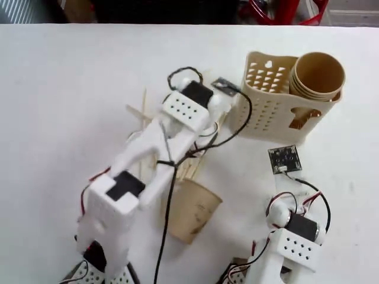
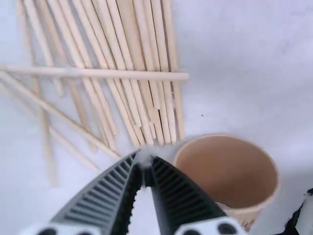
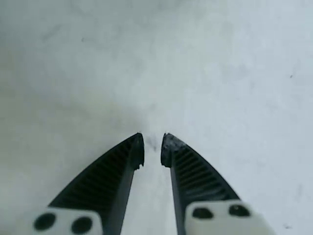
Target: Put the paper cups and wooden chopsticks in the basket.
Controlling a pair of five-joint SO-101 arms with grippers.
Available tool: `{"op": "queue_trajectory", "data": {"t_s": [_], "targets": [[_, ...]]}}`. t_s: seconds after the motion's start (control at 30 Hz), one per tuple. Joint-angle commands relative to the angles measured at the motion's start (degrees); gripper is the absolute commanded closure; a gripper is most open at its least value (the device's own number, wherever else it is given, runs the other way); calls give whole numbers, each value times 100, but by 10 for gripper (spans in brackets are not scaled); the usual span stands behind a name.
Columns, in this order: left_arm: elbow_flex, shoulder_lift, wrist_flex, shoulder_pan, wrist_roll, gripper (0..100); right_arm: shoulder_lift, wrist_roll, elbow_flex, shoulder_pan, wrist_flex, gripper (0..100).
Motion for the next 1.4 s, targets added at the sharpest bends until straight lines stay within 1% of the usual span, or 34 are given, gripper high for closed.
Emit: {"op": "queue_trajectory", "data": {"t_s": [0.0, 0.07, 0.17, 0.2, 0.3, 0.4, 0.5, 0.6, 0.8, 0.9, 0.97, 1.17, 1.37], "targets": [[-202, -989, 53, -22, -44, 976, 22, 35, -26, 84, -101, 920], [-26, -1174, 53, -22, -18, 940, 22, 35, -26, 84, -92, 919], [501, -1209, 53, 13, 273, 799, 22, 35, -26, 84, -84, 918], [695, -1209, 53, 66, 229, 767, 22, 35, -26, 84, -84, 918], [1116, -1209, 53, 251, -176, 759, 22, 35, 0, 31, -101, 918], [1495, -1218, 53, 611, -589, 758, 22, 35, 9, -136, -84, 919], [1908, -1200, 53, 892, -791, 758, 22, 35, 18, -136, -84, 919], [2189, -1200, 44, 919, -791, 763, 22, 35, 18, -136, -84, 919], [2778, -1200, 0, 813, -870, 899, 22, 35, 79, -145, -119, 919], [2892, -1200, 0, 716, -1240, 954, 22, 35, 88, -145, -119, 919], [2866, -1209, 0, 602, -1310, 980, 22, 35, 88, -145, -119, 919], [2312, -1253, 53, 198, -1354, 978, 22, 35, 97, -145, -119, 920], [1635, -1262, 62, -48, -1829, 979, 22, 35, 105, -145, -171, 920]]}}
